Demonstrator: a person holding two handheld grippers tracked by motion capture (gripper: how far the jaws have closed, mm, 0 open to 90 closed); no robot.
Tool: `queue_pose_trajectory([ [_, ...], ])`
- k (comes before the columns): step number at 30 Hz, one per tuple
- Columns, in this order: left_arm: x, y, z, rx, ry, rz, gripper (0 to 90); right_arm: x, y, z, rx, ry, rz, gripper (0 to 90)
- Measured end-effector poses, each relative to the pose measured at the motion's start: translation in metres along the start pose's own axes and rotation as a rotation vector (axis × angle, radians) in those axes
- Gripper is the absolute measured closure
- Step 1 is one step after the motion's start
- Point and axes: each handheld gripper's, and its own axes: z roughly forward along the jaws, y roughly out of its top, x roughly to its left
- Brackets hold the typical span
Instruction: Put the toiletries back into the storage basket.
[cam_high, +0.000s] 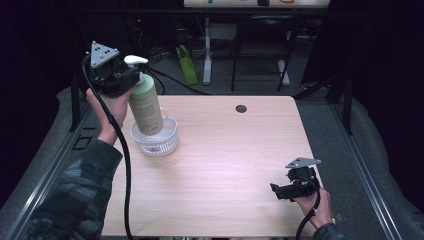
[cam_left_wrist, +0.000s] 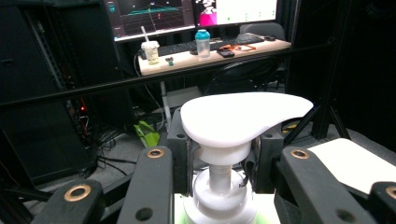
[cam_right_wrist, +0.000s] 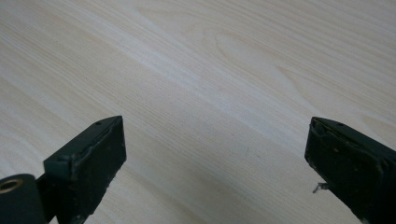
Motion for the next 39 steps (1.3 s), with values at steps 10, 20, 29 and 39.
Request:
queue_pose_trajectory([
  [10, 0.005, -0.005, 0.011, 0.005, 0.017, -0.010, 67.7, 0.000, 0.000, 0.000, -0.001, 0.000, 0.001, 4.7],
  [20, 0.008, -0.010, 0.019, 0.011, 0.029, -0.010, 67.7, 0.000, 0.000, 0.000, -0.002, 0.000, -0.003, 4.7],
  [29, 0.011, -0.015, 0.027, 0.023, 0.033, -0.013, 67.7, 0.000, 0.000, -0.001, -0.004, 0.001, -0.002, 4.7],
  [39, 0.017, -0.025, 0.035, 0.033, 0.017, -0.046, 67.7, 0.001, 0.000, -0.001, -0.004, 0.001, -0.007, 4.7],
])
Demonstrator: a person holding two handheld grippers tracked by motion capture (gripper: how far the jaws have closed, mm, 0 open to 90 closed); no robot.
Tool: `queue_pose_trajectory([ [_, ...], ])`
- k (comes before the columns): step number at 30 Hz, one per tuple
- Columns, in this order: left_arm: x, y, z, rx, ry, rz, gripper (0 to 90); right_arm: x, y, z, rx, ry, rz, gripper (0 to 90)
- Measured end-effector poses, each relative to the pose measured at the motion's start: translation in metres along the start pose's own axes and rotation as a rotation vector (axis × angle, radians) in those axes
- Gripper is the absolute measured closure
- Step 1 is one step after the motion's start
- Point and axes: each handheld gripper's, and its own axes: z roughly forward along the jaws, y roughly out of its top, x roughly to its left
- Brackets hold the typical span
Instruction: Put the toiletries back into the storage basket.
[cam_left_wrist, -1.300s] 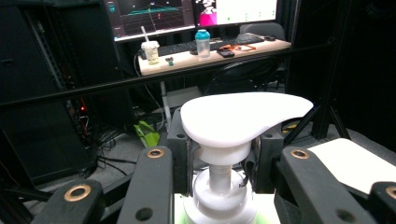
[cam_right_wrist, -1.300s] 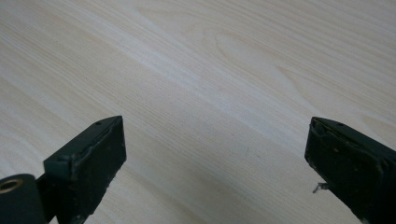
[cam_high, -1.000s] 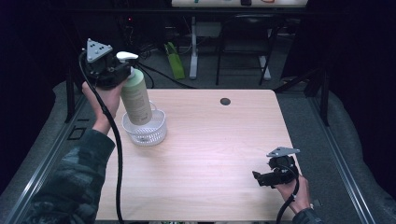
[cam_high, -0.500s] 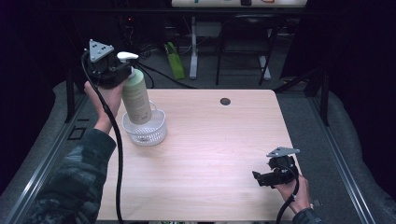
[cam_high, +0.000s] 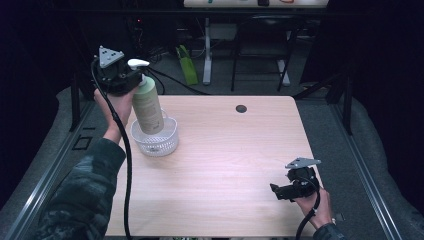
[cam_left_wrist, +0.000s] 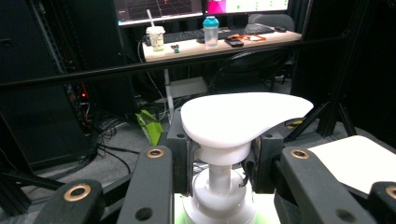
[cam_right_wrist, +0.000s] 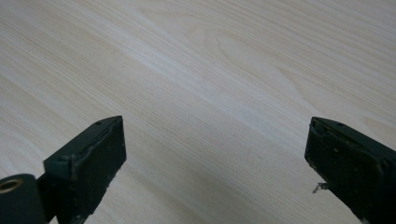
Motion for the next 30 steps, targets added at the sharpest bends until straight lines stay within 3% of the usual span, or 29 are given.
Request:
queue_pose_trajectory([
  [10, 0.001, -0.002, 0.004, 0.019, 0.008, 0.007, 67.7, 0.000, 0.000, 0.000, -0.001, 0.000, 0.000, 4.7],
  [16, 0.002, -0.013, 0.007, 0.038, 0.017, 0.015, 67.7, 0.000, 0.000, -0.001, 0.000, 0.000, 0.003, 4.7],
  [30, 0.007, -0.037, 0.013, 0.065, 0.018, -0.011, 67.7, 0.000, 0.000, -0.001, 0.000, 0.000, 0.003, 4.7],
])
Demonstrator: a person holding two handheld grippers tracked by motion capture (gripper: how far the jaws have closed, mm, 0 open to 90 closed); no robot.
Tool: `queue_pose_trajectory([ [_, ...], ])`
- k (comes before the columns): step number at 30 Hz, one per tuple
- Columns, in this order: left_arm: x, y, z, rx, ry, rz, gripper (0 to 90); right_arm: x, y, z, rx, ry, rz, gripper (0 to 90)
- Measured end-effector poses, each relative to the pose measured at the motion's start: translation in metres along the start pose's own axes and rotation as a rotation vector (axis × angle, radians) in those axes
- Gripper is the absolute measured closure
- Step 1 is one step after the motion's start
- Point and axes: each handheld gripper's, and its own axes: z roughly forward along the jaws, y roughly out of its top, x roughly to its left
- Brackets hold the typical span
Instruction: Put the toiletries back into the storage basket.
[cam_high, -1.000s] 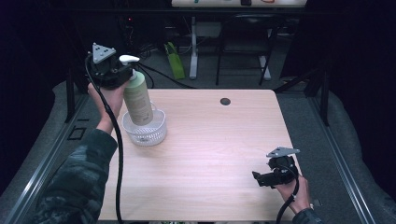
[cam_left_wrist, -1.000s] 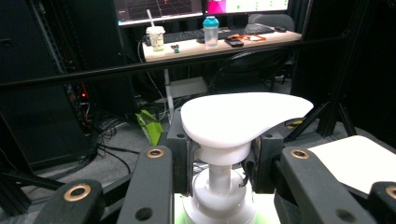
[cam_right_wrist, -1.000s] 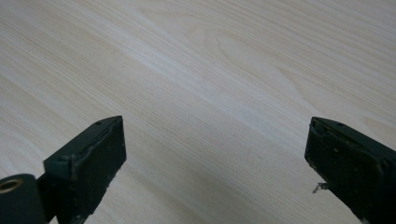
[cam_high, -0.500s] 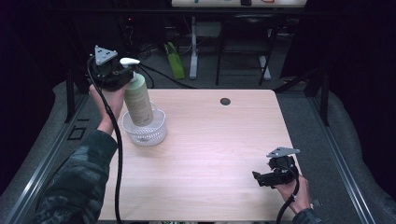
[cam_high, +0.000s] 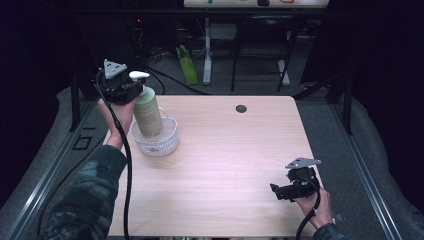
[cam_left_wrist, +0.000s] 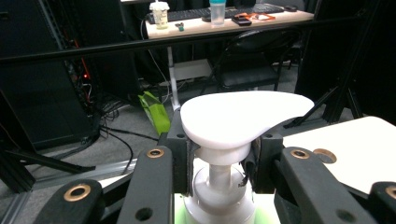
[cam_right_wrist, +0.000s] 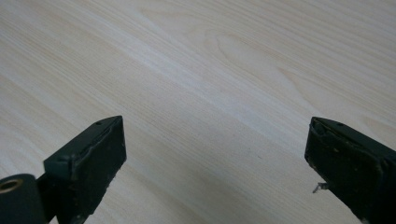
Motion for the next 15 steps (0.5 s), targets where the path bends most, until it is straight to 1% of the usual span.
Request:
queue_pose_trajectory([
  [8, 0.001, -0.009, 0.003, 0.015, -0.003, -0.007, 67.7, 0.000, 0.000, 0.000, -0.002, -0.001, -0.003, 4.7],
  [10, 0.000, -0.011, 0.003, 0.010, 0.000, -0.012, 67.7, 0.000, 0.000, 0.000, -0.001, 0.000, 0.000, 4.7],
  [12, 0.001, -0.012, 0.003, 0.018, -0.002, -0.007, 67.7, 0.000, 0.000, 0.000, -0.002, -0.001, -0.002, 4.7],
  [15, 0.001, -0.018, 0.005, 0.027, 0.001, -0.010, 67.7, 0.000, 0.000, 0.000, -0.002, -0.001, -0.002, 4.7],
])
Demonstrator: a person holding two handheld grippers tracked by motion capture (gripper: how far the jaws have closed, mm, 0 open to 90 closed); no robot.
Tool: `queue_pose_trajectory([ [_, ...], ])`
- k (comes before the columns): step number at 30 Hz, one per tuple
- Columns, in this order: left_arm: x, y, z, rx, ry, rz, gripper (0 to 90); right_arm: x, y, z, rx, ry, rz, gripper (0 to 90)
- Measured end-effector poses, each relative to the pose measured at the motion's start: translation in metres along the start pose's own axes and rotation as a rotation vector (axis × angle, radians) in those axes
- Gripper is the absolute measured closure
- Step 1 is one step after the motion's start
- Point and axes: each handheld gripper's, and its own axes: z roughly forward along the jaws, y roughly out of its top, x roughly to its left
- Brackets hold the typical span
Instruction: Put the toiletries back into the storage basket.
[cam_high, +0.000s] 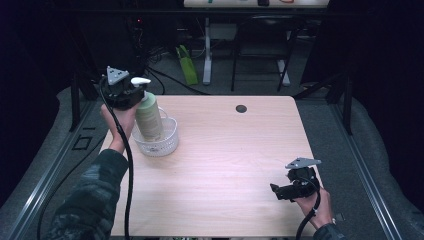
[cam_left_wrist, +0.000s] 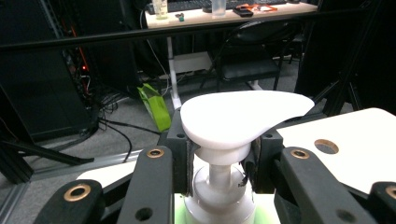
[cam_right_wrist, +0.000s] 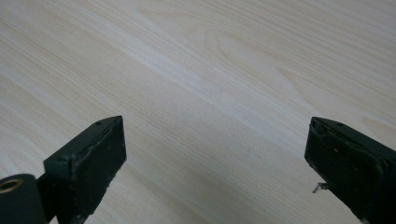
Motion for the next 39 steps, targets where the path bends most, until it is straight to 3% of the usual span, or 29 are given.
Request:
queue_pose_trajectory([
  [28, -0.001, -0.033, 0.012, 0.057, 0.000, -0.014, 67.7, 0.000, 0.000, 0.000, -0.001, 0.001, 0.004, 4.9],
  [39, -0.001, -0.040, 0.009, 0.052, -0.002, -0.010, 67.7, 0.001, 0.000, 0.000, -0.003, 0.000, 0.002, 4.9],
])
